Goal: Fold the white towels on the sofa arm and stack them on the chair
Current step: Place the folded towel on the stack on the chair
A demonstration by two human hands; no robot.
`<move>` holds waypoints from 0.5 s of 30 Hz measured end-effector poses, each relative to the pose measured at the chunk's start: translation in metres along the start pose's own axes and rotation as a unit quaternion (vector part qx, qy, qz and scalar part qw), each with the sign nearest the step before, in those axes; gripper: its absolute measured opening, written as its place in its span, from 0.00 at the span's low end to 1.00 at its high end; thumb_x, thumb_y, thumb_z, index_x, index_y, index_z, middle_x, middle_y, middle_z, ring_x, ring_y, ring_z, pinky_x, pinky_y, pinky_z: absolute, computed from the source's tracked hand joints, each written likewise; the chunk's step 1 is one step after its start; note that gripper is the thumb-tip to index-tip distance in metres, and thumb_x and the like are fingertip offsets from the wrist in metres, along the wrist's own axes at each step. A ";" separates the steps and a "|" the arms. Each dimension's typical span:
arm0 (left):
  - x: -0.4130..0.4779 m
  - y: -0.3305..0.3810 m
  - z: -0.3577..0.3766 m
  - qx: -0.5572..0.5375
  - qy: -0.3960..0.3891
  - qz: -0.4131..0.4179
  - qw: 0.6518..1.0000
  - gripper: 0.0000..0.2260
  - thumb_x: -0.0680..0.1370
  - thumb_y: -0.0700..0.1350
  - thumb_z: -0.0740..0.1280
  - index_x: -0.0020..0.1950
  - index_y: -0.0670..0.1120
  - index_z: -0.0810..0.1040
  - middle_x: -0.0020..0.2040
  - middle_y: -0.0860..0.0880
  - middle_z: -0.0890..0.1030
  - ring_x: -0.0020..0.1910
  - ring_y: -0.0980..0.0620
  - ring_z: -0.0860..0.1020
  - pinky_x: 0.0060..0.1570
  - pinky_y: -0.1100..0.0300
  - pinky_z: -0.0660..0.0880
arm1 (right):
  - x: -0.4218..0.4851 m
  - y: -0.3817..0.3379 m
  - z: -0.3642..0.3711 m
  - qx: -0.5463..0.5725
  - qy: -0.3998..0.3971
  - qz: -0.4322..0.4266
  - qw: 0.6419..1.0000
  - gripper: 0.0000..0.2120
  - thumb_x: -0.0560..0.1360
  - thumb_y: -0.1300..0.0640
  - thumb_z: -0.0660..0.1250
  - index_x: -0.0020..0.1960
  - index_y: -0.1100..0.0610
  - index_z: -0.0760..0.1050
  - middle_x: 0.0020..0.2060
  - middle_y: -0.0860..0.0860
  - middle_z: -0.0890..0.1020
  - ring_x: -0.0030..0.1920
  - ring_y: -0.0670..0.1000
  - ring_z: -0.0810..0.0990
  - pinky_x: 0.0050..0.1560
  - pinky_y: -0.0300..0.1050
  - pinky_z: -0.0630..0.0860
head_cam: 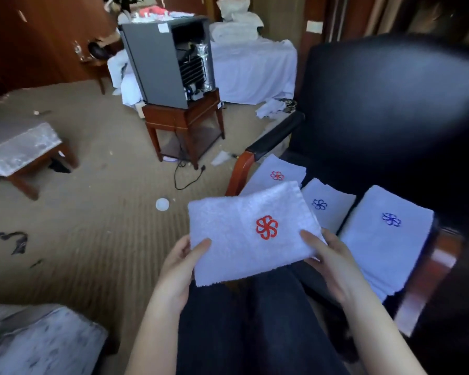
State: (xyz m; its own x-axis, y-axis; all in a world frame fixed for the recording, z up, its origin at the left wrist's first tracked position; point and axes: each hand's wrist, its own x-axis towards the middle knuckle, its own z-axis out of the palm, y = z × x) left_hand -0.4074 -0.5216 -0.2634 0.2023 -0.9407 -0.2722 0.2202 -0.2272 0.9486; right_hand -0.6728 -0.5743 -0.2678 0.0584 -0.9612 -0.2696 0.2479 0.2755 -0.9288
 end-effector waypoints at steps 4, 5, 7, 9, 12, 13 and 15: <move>0.038 -0.006 0.019 0.001 0.000 -0.014 1.000 0.16 0.75 0.47 0.73 0.63 0.49 0.77 0.58 0.51 0.83 0.55 0.50 0.82 0.59 0.47 0.76 | 0.035 -0.011 -0.014 -0.030 0.016 -0.006 0.999 0.15 0.76 0.55 0.69 0.60 0.59 0.77 0.53 0.53 0.85 0.53 0.52 0.84 0.52 0.46 0.78; 0.049 -0.006 0.023 0.002 0.000 -0.014 1.000 0.16 0.76 0.46 0.72 0.63 0.50 0.76 0.58 0.51 0.83 0.55 0.51 0.82 0.58 0.49 0.77 | 0.047 -0.015 -0.017 -0.040 0.022 -0.010 0.999 0.14 0.76 0.55 0.69 0.60 0.59 0.77 0.52 0.52 0.85 0.53 0.51 0.84 0.51 0.46 0.79; 0.074 -0.005 0.031 0.006 -0.007 -0.013 1.000 0.17 0.77 0.44 0.70 0.65 0.51 0.75 0.58 0.53 0.83 0.55 0.53 0.82 0.55 0.52 0.77 | 0.072 -0.025 -0.021 -0.058 0.030 -0.017 0.998 0.12 0.76 0.55 0.69 0.58 0.59 0.78 0.51 0.51 0.85 0.52 0.50 0.84 0.51 0.44 0.79; 0.101 -0.004 0.040 0.014 -0.015 -0.018 1.000 0.18 0.76 0.44 0.71 0.65 0.52 0.73 0.56 0.55 0.83 0.54 0.53 0.82 0.52 0.53 0.78 | 0.101 -0.035 -0.025 -0.077 0.035 -0.024 0.996 0.12 0.76 0.55 0.69 0.56 0.60 0.79 0.50 0.52 0.85 0.51 0.51 0.84 0.49 0.43 0.78; 0.142 -0.005 0.057 0.023 -0.008 -0.023 0.999 0.19 0.74 0.44 0.73 0.63 0.52 0.73 0.53 0.56 0.84 0.52 0.53 0.83 0.44 0.58 0.79 | 0.153 -0.048 -0.031 -0.108 0.040 -0.028 0.993 0.11 0.77 0.56 0.69 0.55 0.61 0.80 0.49 0.54 0.85 0.50 0.51 0.84 0.50 0.43 0.77; 0.156 -0.005 0.063 0.026 -0.006 -0.024 0.999 0.18 0.75 0.46 0.72 0.63 0.51 0.73 0.54 0.55 0.84 0.52 0.53 0.83 0.44 0.57 0.79 | 0.172 -0.052 -0.032 -0.117 0.044 -0.030 0.992 0.11 0.77 0.56 0.69 0.55 0.62 0.80 0.49 0.57 0.85 0.49 0.52 0.84 0.49 0.43 0.77; 0.188 -0.004 0.073 0.029 -0.008 -0.033 0.999 0.16 0.77 0.53 0.69 0.62 0.51 0.75 0.55 0.53 0.84 0.53 0.51 0.83 0.49 0.52 0.79 | 0.211 -0.060 -0.034 -0.142 0.045 -0.035 0.988 0.11 0.77 0.57 0.69 0.54 0.64 0.80 0.48 0.60 0.84 0.45 0.53 0.83 0.45 0.42 0.78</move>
State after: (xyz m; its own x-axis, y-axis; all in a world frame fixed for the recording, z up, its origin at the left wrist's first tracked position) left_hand -0.4402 -0.7155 -0.3068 0.1739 -0.9267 -0.3331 0.1765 -0.3034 0.9364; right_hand -0.7076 -0.7936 -0.2780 -0.0385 -0.9766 -0.2115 -0.0329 0.2128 -0.9765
